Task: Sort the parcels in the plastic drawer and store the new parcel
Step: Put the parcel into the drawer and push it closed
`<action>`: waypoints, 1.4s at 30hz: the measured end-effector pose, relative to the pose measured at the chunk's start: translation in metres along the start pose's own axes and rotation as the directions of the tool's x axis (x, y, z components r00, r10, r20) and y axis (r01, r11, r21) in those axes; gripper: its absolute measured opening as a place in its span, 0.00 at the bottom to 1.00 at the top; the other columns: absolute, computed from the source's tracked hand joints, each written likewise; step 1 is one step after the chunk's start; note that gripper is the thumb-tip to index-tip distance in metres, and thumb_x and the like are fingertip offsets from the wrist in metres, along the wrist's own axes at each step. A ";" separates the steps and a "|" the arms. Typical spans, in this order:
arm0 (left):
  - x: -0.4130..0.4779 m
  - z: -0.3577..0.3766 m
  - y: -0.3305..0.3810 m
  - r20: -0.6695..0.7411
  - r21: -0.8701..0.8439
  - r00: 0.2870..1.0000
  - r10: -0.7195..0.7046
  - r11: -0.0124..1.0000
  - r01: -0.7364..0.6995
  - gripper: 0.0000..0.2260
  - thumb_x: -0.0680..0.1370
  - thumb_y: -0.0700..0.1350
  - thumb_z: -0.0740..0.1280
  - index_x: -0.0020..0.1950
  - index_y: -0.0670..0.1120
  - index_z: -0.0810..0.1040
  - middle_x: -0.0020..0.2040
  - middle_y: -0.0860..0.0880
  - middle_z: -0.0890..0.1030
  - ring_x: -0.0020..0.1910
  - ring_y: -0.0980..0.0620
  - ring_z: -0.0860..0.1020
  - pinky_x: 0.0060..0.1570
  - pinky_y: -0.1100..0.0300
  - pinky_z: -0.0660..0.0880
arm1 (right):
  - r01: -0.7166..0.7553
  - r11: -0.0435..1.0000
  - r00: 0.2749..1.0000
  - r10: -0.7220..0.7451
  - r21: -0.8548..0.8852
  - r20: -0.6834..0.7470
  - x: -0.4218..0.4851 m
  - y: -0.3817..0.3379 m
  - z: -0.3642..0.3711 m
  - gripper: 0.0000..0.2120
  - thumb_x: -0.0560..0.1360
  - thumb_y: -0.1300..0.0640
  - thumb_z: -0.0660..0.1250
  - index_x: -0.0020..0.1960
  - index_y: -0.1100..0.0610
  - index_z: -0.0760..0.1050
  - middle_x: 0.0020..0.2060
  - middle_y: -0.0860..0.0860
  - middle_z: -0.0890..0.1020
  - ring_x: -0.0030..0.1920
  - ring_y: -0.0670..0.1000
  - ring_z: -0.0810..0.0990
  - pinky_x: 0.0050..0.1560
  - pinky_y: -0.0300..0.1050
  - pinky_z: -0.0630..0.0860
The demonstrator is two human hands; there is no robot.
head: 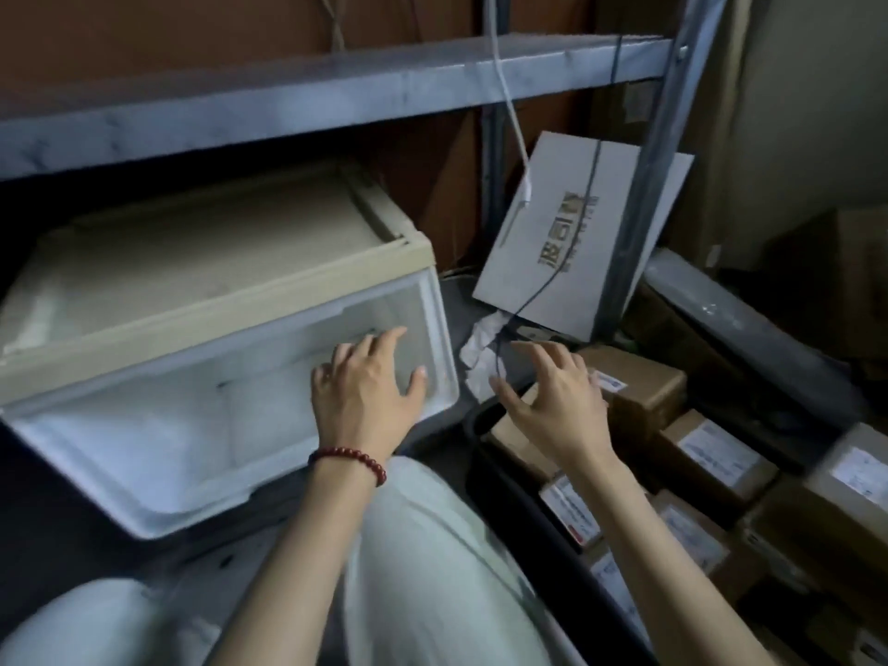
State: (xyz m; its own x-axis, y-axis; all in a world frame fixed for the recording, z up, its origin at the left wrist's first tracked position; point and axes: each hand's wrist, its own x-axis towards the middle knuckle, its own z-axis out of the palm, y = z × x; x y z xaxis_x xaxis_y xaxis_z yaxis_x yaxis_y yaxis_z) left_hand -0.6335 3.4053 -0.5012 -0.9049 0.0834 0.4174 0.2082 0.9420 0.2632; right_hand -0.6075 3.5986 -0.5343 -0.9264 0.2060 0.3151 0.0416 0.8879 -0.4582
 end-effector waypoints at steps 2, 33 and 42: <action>-0.001 -0.023 -0.032 -0.056 0.055 0.997 -0.047 0.997 0.051 0.21 0.77 0.56 0.63 0.69 0.54 0.69 0.62 0.52 0.77 0.62 0.47 0.72 0.56 0.52 0.68 | 0.114 0.993 0.993 -0.114 0.033 -0.002 0.013 -0.037 0.007 0.24 0.76 0.40 0.63 0.69 0.47 0.69 0.66 0.47 0.72 0.67 0.52 0.68 0.63 0.50 0.66; 0.013 -0.032 -0.179 -0.495 0.253 0.869 0.006 0.958 0.138 0.05 0.71 0.49 0.70 0.46 0.52 0.81 0.43 0.54 0.80 0.43 0.48 0.76 0.45 0.53 0.69 | 0.452 0.891 0.809 -0.425 -0.032 -0.406 0.073 -0.163 0.106 0.09 0.72 0.47 0.71 0.50 0.49 0.79 0.49 0.48 0.79 0.53 0.54 0.74 0.57 0.52 0.67; 0.008 -0.049 -0.174 -0.412 0.180 0.911 -0.024 0.978 0.107 0.11 0.68 0.50 0.68 0.48 0.52 0.82 0.38 0.53 0.77 0.41 0.48 0.77 0.42 0.55 0.71 | 0.511 0.859 0.812 -0.478 0.015 -0.334 0.067 -0.157 0.092 0.08 0.71 0.46 0.70 0.48 0.49 0.78 0.49 0.46 0.80 0.54 0.52 0.76 0.56 0.50 0.68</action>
State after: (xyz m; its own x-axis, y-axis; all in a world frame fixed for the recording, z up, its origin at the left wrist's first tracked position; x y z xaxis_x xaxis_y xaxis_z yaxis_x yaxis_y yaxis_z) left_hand -0.6584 3.2262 -0.5009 -0.6761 -0.0805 0.7324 0.0396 0.9886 0.1453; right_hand -0.7104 3.4354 -0.5175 -0.6474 -0.1194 0.7527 -0.4435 0.8622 -0.2447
